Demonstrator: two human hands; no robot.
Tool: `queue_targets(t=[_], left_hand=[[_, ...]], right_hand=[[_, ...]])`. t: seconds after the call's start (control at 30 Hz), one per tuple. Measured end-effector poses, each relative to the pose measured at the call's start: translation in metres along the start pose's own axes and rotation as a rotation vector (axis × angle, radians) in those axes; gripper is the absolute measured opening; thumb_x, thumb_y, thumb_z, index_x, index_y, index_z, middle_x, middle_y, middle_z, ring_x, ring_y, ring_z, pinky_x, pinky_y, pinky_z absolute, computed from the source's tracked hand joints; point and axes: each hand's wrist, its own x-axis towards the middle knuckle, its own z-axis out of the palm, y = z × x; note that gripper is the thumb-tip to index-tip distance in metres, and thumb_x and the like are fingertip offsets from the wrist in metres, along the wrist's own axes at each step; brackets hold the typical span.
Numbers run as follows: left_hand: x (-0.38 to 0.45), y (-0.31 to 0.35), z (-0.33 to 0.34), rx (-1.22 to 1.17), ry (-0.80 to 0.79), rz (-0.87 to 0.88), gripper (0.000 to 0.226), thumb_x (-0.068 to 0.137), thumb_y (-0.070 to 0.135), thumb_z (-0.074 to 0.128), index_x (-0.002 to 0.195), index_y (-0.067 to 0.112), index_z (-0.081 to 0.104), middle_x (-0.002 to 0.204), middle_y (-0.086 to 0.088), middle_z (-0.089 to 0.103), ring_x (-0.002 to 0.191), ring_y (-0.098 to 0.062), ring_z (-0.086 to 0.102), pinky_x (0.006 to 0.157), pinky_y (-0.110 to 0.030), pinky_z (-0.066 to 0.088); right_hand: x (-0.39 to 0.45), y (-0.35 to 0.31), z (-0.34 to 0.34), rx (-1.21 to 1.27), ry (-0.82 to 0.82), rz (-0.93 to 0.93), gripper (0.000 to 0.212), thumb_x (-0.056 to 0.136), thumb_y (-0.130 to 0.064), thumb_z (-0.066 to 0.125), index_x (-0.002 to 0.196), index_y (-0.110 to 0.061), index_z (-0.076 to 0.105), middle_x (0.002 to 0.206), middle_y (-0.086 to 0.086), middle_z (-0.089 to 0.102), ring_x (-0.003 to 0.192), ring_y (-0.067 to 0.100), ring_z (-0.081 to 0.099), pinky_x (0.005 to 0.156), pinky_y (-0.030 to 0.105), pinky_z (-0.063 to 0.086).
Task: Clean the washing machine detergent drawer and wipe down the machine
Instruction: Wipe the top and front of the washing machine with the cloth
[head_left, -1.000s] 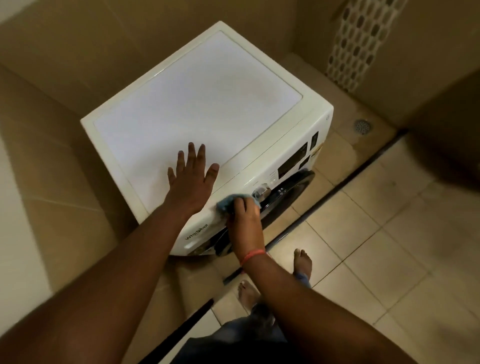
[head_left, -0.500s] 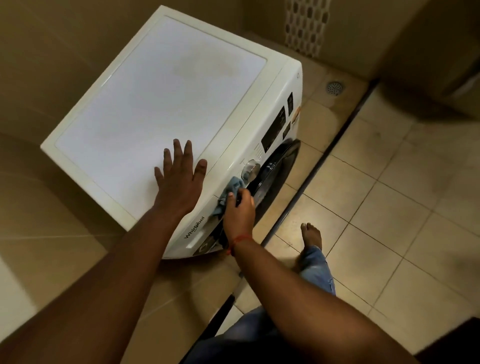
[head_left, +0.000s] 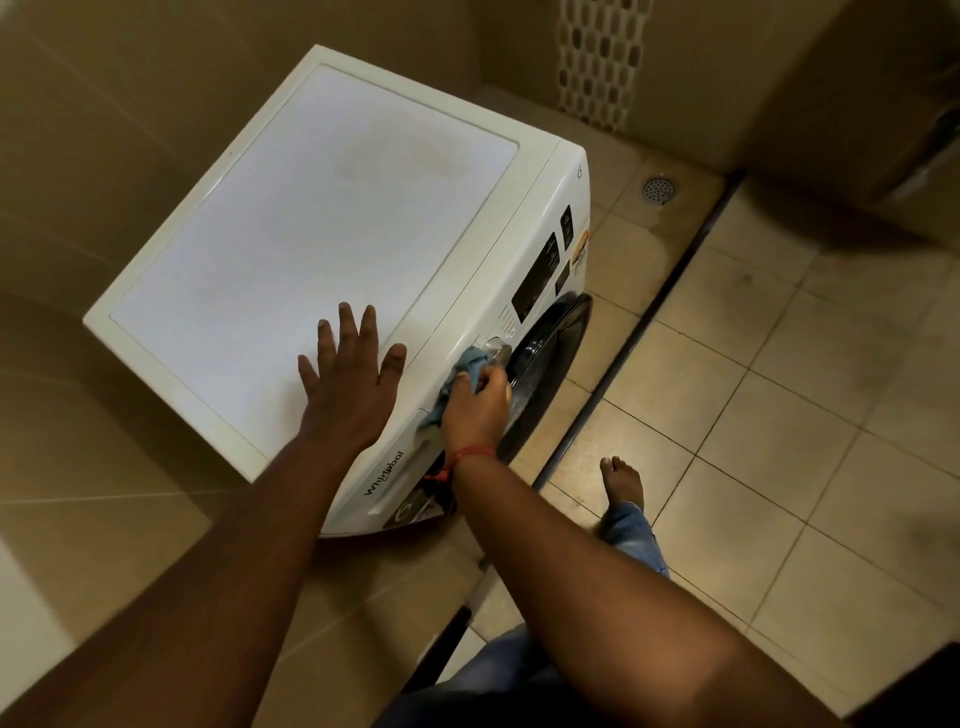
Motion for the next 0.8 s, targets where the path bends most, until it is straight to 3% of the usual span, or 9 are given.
queue_targets(t=[0.13, 0.27, 0.4, 0.53, 0.6, 0.8], left_hand=[[-0.001, 0.003, -0.001, -0.006, -0.02, -0.037, 0.082, 0.085, 0.064, 0.002, 0.157, 0.024, 0.0, 0.164, -0.004, -0.01, 0.15, -0.029, -0.01, 0.118, -0.058, 0.0], [-0.004, 0.003, -0.002, -0.002, -0.019, -0.049, 0.08, 0.087, 0.064, 0.002, 0.156, 0.024, 0.0, 0.164, -0.004, -0.01, 0.15, -0.028, -0.011, 0.118, -0.058, 0.0], [-0.006, 0.003, -0.004, -0.031, -0.003, -0.069, 0.08, 0.088, 0.064, 0.003, 0.157, 0.023, 0.002, 0.164, -0.005, -0.009, 0.151, -0.029, -0.009, 0.117, -0.059, 0.001], [-0.008, 0.01, 0.002, -0.04, -0.018, -0.09, 0.081, 0.087, 0.064, 0.003, 0.156, 0.023, 0.001, 0.164, -0.005, -0.009, 0.15, -0.029, -0.01, 0.118, -0.059, 0.0], [-0.01, 0.015, 0.004, -0.023, -0.027, -0.077, 0.081, 0.086, 0.064, 0.003, 0.156, 0.023, 0.001, 0.164, -0.005, -0.01, 0.15, -0.029, -0.01, 0.118, -0.059, 0.001], [-0.009, 0.027, 0.001, -0.03, -0.014, -0.049, 0.083, 0.085, 0.065, 0.001, 0.156, 0.024, 0.0, 0.164, -0.005, -0.01, 0.15, -0.029, -0.01, 0.117, -0.059, 0.0]], right_hand=[[-0.028, -0.001, 0.006, -0.137, -0.107, -0.169, 0.019, 0.096, -0.023, 0.056, 0.113, -0.013, 0.055, 0.124, 0.0, 0.047, 0.105, 0.016, 0.055, 0.093, 0.027, 0.049], [-0.005, -0.029, 0.002, -0.128, -0.095, -0.204, 0.018, 0.095, -0.023, 0.058, 0.11, -0.014, 0.052, 0.12, -0.002, 0.045, 0.101, 0.015, 0.055, 0.087, 0.026, 0.051], [0.028, -0.052, -0.002, -0.164, -0.001, -0.208, 0.025, 0.097, -0.024, 0.053, 0.118, -0.01, 0.05, 0.125, 0.003, 0.045, 0.103, 0.02, 0.056, 0.089, 0.036, 0.054], [0.011, -0.029, 0.001, -0.265, -0.149, -0.241, 0.034, 0.095, -0.017, 0.055, 0.127, -0.015, 0.044, 0.132, 0.003, 0.036, 0.11, 0.019, 0.053, 0.095, 0.03, 0.051], [0.013, -0.025, 0.0, -0.302, -0.177, -0.257, 0.034, 0.094, -0.016, 0.056, 0.125, -0.013, 0.044, 0.13, 0.005, 0.036, 0.112, 0.022, 0.052, 0.097, 0.034, 0.05], [0.075, -0.073, -0.011, -0.274, -0.049, -0.189, 0.041, 0.097, -0.024, 0.053, 0.131, -0.005, 0.041, 0.13, 0.011, 0.044, 0.11, 0.027, 0.055, 0.093, 0.041, 0.052]])
